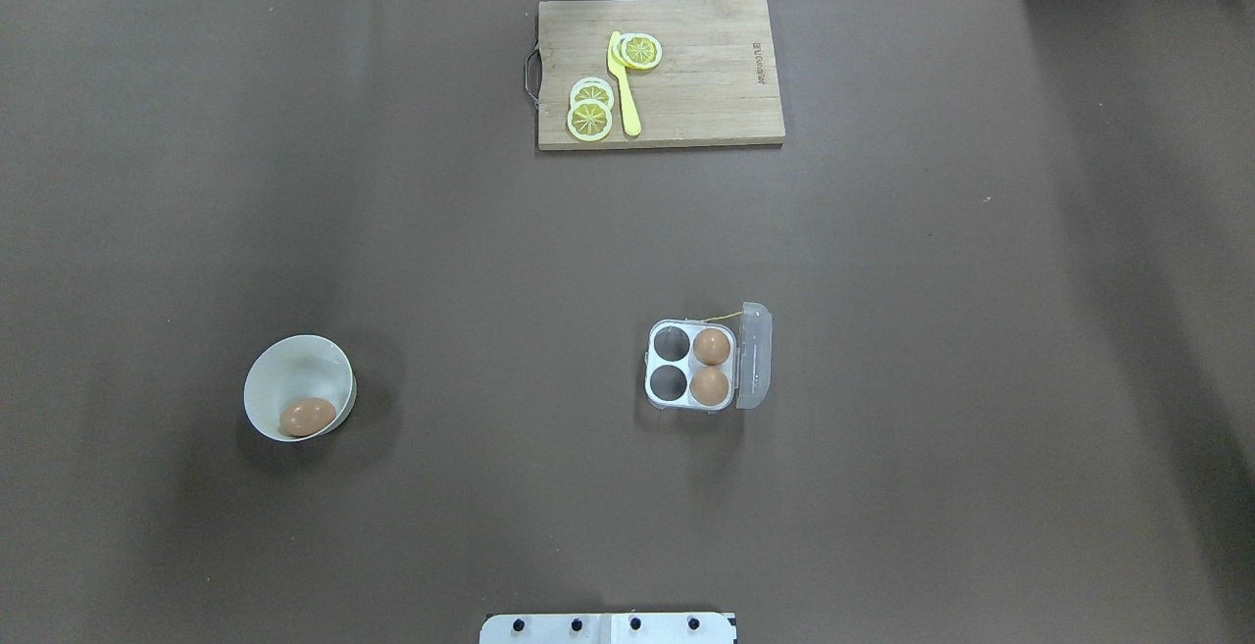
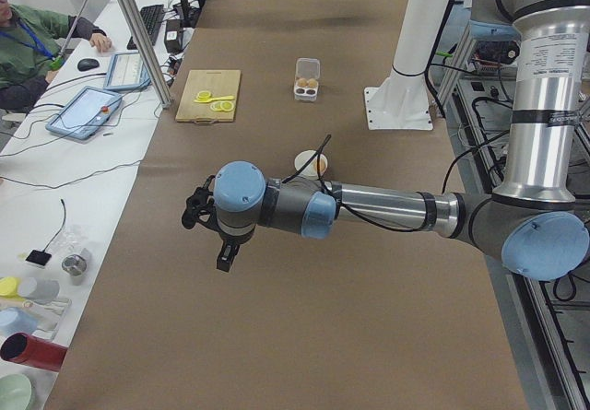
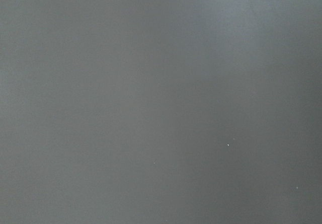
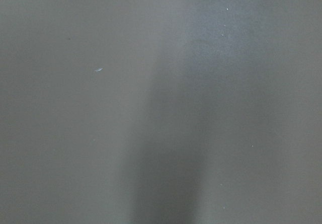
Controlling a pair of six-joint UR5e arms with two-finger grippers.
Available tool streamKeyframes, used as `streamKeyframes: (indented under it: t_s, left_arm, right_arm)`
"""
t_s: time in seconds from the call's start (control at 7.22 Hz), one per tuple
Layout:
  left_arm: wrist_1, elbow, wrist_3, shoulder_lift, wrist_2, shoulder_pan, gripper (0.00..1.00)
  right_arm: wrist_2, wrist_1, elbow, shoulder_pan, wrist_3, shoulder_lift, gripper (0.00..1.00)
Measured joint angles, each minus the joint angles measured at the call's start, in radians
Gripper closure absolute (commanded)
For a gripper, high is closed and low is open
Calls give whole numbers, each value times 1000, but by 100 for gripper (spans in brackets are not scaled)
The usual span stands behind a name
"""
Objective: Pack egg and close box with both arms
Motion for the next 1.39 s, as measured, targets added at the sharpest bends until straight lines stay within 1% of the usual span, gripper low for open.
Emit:
streamKeyframes:
  t_s: [0.28, 0.55, 0.83, 0.97, 1.39]
  left_arm:
    - [-75, -34, -27, 2, -61, 67, 1]
    - [-169, -83, -35, 8, -72, 169, 1]
    - [-321, -95, -37, 17, -66, 280, 1]
    - [-378, -96, -38, 17, -62, 332, 1]
    - [-477, -92, -35, -11, -6, 515, 2]
  right_arm:
    - [-25, 10, 1, -57, 100, 49, 0]
    - [-67, 11, 3, -124, 207, 98, 0]
    - [-79, 11, 5, -160, 246, 134, 0]
    - [-82, 10, 5, -175, 251, 149, 0]
    - [-102, 9, 3, -204, 256, 168, 0]
